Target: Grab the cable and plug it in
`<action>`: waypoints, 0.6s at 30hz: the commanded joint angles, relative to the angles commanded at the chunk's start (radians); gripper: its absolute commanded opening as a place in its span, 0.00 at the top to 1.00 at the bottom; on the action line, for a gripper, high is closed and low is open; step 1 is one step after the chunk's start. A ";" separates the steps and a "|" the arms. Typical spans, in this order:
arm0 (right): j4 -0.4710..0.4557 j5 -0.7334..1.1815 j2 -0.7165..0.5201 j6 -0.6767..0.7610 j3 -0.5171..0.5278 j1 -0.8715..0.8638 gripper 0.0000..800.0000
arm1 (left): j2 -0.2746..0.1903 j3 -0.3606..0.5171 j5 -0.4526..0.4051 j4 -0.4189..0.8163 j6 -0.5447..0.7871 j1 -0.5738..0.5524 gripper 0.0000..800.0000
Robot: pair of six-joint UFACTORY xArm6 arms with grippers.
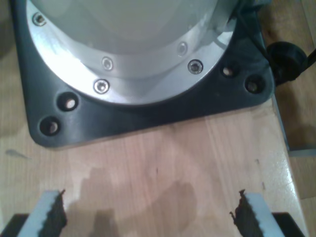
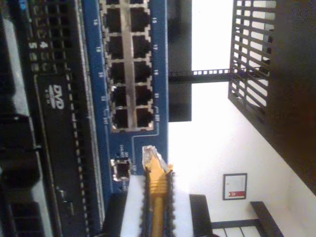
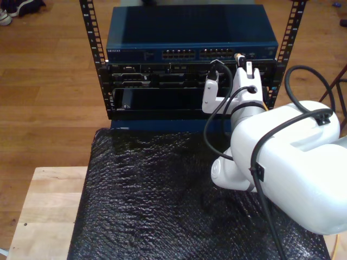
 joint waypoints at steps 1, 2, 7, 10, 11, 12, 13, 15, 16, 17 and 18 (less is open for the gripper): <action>0.000 0.000 0.005 0.000 -0.002 0.000 1.00 | 0.000 0.000 0.000 0.000 0.000 0.000 0.00; 0.000 0.000 0.009 0.000 -0.008 0.000 1.00 | 0.002 0.000 0.000 0.000 0.000 0.000 0.00; 0.000 -0.002 0.034 0.002 -0.035 0.002 1.00 | 0.000 0.000 0.000 0.000 0.000 0.000 0.00; 0.000 -0.006 0.043 0.005 -0.054 0.002 1.00 | 0.002 0.000 0.000 0.000 0.000 0.000 0.00; 0.000 -0.006 0.046 0.006 -0.057 0.002 1.00 | 0.000 0.000 0.000 0.000 0.000 0.000 0.00; 0.000 -0.006 0.049 0.006 -0.063 0.002 1.00 | 0.000 0.000 0.000 0.000 0.000 0.000 0.00; 0.000 -0.006 0.049 0.008 -0.066 0.002 1.00 | 0.000 -0.002 0.000 0.000 0.000 0.000 0.00; -0.002 -0.006 0.049 0.008 -0.068 0.002 1.00 | 0.000 -0.002 0.000 0.000 0.000 0.000 0.00; -0.002 -0.006 0.049 0.008 -0.068 0.002 1.00 | 0.002 -0.002 0.000 0.000 0.000 0.000 0.00; -0.002 -0.006 0.049 0.009 -0.066 0.003 1.00 | 0.000 -0.002 0.000 0.000 0.000 0.000 0.00; -0.003 -0.006 0.049 0.009 -0.066 0.003 1.00 | 0.002 0.000 0.000 0.000 0.000 0.000 0.00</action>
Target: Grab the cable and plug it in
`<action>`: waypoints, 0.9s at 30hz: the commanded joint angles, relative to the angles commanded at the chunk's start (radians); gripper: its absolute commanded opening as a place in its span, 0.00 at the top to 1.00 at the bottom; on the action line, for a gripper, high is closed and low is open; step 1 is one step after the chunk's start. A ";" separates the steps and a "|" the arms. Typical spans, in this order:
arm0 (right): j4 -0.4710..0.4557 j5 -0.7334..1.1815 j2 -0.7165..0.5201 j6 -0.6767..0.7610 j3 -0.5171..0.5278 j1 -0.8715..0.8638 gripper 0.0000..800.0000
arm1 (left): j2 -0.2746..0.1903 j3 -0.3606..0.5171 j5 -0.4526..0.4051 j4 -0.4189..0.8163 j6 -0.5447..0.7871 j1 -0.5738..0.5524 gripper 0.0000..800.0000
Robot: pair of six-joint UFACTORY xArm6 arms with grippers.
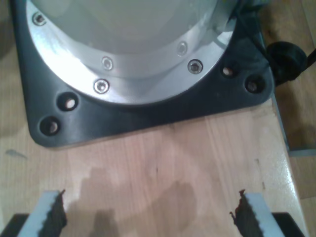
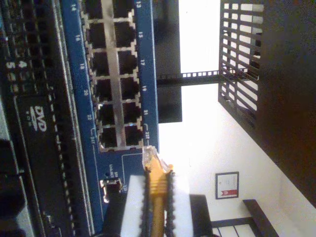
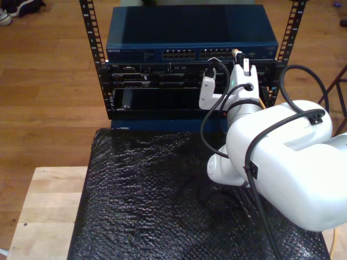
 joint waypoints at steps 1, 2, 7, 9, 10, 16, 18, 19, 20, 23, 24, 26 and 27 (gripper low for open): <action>0.000 0.000 0.000 0.000 0.000 0.000 1.00 | -0.002 0.000 0.000 0.000 0.000 0.000 0.00; 0.000 0.000 0.000 0.000 0.002 0.000 1.00 | -0.002 0.000 0.000 0.000 0.000 0.000 0.00; -0.002 0.002 0.000 0.002 0.002 0.002 1.00 | -0.002 0.000 0.000 0.000 0.000 0.000 0.00; -0.002 0.002 0.000 0.002 0.002 0.002 1.00 | -0.002 0.000 0.000 0.000 0.000 0.000 0.00; -0.002 0.002 0.000 0.002 0.002 0.002 1.00 | 0.000 -0.002 0.000 0.000 0.000 0.000 0.00; -0.003 0.003 0.000 0.003 0.006 0.002 1.00 | 0.000 0.000 0.000 0.000 0.000 0.000 0.00; -0.011 0.003 0.002 0.003 0.006 0.002 1.00 | 0.000 -0.002 0.000 0.000 0.000 0.000 0.00; -0.014 0.003 0.000 0.003 0.006 0.002 1.00 | 0.000 0.000 0.000 0.000 0.000 0.000 0.00; -0.014 0.003 0.002 0.005 0.008 0.002 1.00 | -0.002 0.000 0.000 0.000 0.000 0.000 0.00; -0.014 0.003 0.002 0.006 0.006 0.002 1.00 | 0.000 -0.002 0.000 0.000 0.000 0.000 0.00; -0.014 0.003 0.003 0.006 0.006 0.002 1.00 | -0.002 0.000 0.000 0.000 0.000 0.000 0.00; -0.014 0.005 0.008 0.006 0.000 0.002 1.00 | -0.002 -0.002 0.000 0.000 0.000 0.000 0.00; -0.014 0.005 0.008 0.006 -0.002 0.002 1.00 | -0.002 0.000 0.000 0.000 0.000 0.000 0.00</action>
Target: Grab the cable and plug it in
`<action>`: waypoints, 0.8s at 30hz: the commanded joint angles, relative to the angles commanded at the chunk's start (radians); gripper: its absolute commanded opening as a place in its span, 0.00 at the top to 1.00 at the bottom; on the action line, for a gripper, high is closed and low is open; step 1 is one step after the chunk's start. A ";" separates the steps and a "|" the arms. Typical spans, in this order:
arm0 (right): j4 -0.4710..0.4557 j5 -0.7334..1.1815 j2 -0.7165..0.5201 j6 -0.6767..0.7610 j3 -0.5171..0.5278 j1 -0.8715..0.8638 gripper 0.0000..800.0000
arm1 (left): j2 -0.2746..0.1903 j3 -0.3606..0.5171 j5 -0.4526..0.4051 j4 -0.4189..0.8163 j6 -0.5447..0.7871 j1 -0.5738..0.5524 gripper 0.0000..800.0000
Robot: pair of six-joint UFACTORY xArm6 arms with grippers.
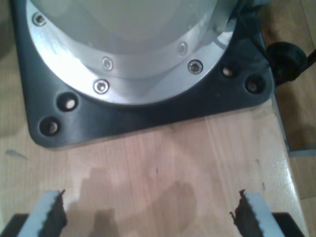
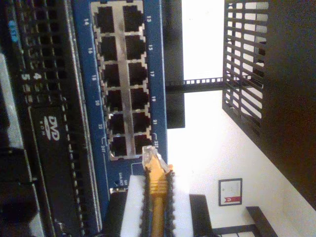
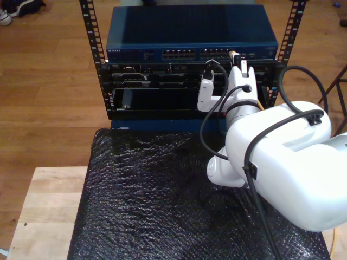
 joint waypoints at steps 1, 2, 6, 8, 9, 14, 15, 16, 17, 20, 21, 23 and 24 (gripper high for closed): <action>0.000 0.000 0.000 0.000 0.000 0.000 1.00 | 0.002 0.000 0.000 0.000 0.000 0.000 0.00; 0.000 0.000 0.000 0.000 -0.002 0.000 1.00 | 0.000 -0.002 0.000 0.000 0.000 0.000 0.00; 0.000 0.002 0.000 -0.002 -0.002 -0.002 1.00 | 0.000 0.000 0.000 0.000 0.000 0.000 0.00; 0.000 0.002 0.000 -0.002 -0.002 -0.002 1.00 | 0.000 -0.002 0.000 0.000 0.000 0.000 0.00; -0.002 0.000 0.000 -0.002 -0.002 -0.002 1.00 | 0.002 0.000 0.000 0.000 0.000 0.000 0.00; -0.002 0.000 0.000 -0.002 -0.002 -0.002 1.00 | 0.000 -0.002 0.000 0.000 0.000 0.000 0.00; -0.002 0.000 0.000 -0.002 -0.002 -0.002 1.00 | 0.000 0.000 0.000 0.000 0.000 0.000 0.00; -0.002 0.000 0.000 -0.002 -0.002 -0.002 1.00 | 0.000 0.000 0.000 0.000 0.000 0.000 0.00; -0.002 0.000 0.000 -0.002 -0.002 -0.002 1.00 | 0.000 0.000 0.000 0.000 0.000 0.000 0.00; -0.002 0.002 0.009 -0.002 -0.003 -0.003 1.00 | 0.000 -0.002 0.000 0.000 0.000 0.000 0.00; -0.002 0.002 0.012 -0.002 -0.008 -0.003 1.00 | 0.000 0.000 0.000 0.000 0.000 0.000 0.00; -0.002 0.002 0.014 -0.002 -0.020 -0.003 1.00 | 0.000 0.000 0.000 0.000 0.000 0.000 0.00; -0.002 0.002 0.015 -0.002 -0.021 -0.003 1.00 | 0.000 0.000 0.000 0.000 0.000 0.000 0.00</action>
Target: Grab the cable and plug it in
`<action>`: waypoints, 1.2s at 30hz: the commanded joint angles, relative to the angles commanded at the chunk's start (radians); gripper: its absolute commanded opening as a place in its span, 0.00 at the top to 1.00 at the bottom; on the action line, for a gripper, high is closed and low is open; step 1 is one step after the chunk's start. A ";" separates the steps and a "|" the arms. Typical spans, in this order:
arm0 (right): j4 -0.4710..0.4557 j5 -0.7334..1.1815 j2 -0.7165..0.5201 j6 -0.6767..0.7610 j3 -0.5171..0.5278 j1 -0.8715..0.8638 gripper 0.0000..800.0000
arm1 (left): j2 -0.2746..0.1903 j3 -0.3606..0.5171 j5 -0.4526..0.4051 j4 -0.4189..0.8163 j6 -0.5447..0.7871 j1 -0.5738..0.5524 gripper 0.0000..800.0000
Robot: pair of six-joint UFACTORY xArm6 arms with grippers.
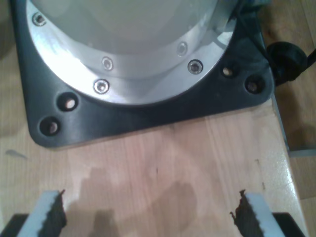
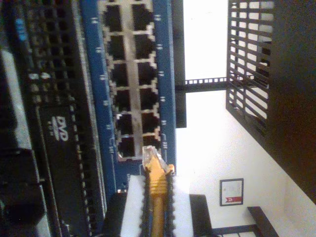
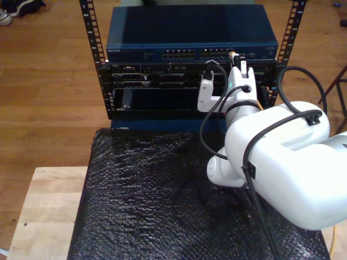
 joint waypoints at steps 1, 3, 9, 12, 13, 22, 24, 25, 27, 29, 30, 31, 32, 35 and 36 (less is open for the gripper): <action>0.000 0.002 0.002 0.000 0.000 0.000 1.00 | 0.000 -0.002 0.000 0.000 0.000 0.000 0.00; 0.000 0.002 0.005 0.000 -0.003 0.000 1.00 | 0.000 -0.002 0.000 0.000 0.000 0.000 0.00; 0.000 0.002 0.005 0.000 -0.006 0.000 1.00 | 0.002 0.000 0.000 0.000 0.000 0.000 0.00; 0.000 0.002 0.005 0.000 -0.008 0.000 1.00 | 0.000 0.000 0.000 0.000 0.000 0.000 0.00; 0.000 0.002 0.006 0.000 -0.008 0.000 1.00 | 0.002 -0.002 0.000 0.000 0.000 0.000 0.00; 0.000 0.002 0.011 0.000 -0.011 -0.002 1.00 | 0.000 -0.002 0.000 0.000 0.000 0.000 0.00; 0.000 0.002 0.011 0.000 -0.011 -0.002 1.00 | 0.000 0.000 0.000 0.000 0.000 0.000 0.00; 0.000 0.002 0.011 0.000 -0.011 -0.002 1.00 | 0.002 0.000 0.000 0.000 0.000 0.000 0.00; 0.000 0.002 0.011 0.000 -0.012 -0.002 1.00 | 0.000 0.000 0.000 0.000 0.000 0.000 0.00; 0.000 0.002 0.011 0.000 -0.020 -0.002 1.00 | 0.000 0.000 0.000 0.000 0.000 0.000 0.00; 0.000 0.002 0.011 0.000 -0.020 -0.002 1.00 | 0.002 -0.002 0.000 0.000 0.000 0.000 0.00; 0.000 0.002 0.011 0.000 -0.020 -0.002 1.00 | 0.000 0.000 0.000 0.000 0.000 0.000 0.00; 0.000 0.002 0.009 0.000 -0.020 -0.002 1.00 | 0.002 0.000 0.000 0.000 0.000 0.000 0.00; 0.000 0.002 0.011 0.000 -0.021 -0.002 1.00 | 0.002 -0.002 0.000 0.000 0.000 0.000 0.00; 0.000 0.002 0.011 0.000 -0.021 0.000 1.00 | 0.000 0.000 0.000 0.000 0.000 0.000 0.00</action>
